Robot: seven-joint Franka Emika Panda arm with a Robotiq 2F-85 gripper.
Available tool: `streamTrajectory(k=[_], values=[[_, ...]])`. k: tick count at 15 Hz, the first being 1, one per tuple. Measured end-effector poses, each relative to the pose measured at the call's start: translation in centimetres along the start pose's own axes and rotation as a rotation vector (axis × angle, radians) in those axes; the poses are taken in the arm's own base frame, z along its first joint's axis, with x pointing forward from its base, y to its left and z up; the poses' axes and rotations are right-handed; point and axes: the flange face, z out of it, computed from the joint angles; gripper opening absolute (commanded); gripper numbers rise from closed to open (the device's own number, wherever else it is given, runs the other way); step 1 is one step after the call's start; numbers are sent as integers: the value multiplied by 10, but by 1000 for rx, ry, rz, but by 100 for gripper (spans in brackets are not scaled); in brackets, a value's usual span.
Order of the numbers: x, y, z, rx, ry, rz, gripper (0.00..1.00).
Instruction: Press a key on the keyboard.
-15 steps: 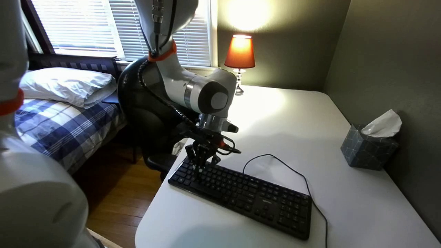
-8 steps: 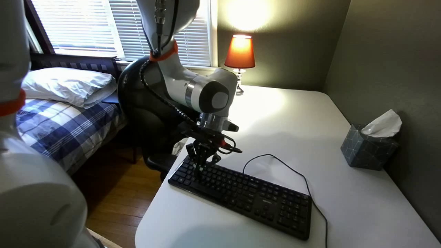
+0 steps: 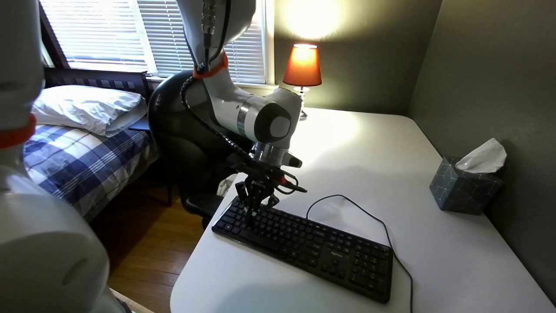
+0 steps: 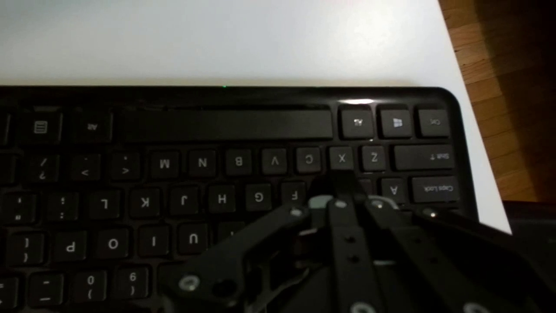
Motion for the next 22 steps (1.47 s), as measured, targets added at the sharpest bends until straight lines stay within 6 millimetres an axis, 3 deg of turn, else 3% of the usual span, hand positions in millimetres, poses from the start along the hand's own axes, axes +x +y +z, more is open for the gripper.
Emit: streamTrajectory(k=[22], values=[[3,3,-4,8,-10,5,0]])
